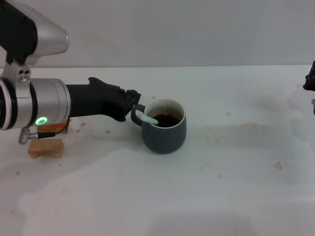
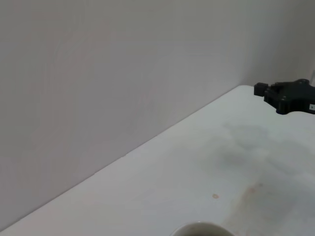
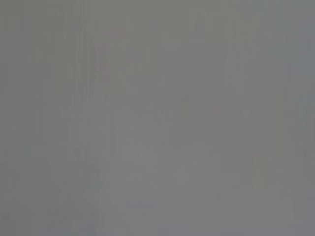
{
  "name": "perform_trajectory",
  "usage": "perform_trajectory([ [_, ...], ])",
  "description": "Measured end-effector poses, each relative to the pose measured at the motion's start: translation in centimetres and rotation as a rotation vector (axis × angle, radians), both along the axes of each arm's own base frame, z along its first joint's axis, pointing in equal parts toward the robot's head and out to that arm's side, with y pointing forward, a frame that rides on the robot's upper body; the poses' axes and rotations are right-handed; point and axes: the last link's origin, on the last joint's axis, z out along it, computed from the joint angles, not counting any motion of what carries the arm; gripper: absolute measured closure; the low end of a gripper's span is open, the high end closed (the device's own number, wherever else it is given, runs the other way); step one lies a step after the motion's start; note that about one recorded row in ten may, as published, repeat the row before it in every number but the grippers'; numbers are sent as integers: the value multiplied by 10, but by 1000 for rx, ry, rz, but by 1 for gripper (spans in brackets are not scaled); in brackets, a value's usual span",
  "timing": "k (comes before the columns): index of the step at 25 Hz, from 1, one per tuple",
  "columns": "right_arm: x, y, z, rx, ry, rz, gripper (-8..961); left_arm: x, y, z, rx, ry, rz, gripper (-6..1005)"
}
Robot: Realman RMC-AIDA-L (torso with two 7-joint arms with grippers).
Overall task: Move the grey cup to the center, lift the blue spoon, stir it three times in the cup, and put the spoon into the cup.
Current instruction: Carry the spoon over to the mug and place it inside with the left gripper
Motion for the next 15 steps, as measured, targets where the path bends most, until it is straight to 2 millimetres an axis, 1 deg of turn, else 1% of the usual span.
perform_trajectory([
  [3,0,0,0,1,-1,0,921,0,0,0,0,0,0,930],
  [4,0,0,0,1,-1,0,921,1,4,-4,-10,11,-19,926],
  [10,2,-1,2,2,-5,-3,921,-1,5,-10,-32,1,-3,902],
  [15,3,-1,2,2,-10,-5,921,4,3,-18,-58,1,-14,802],
])
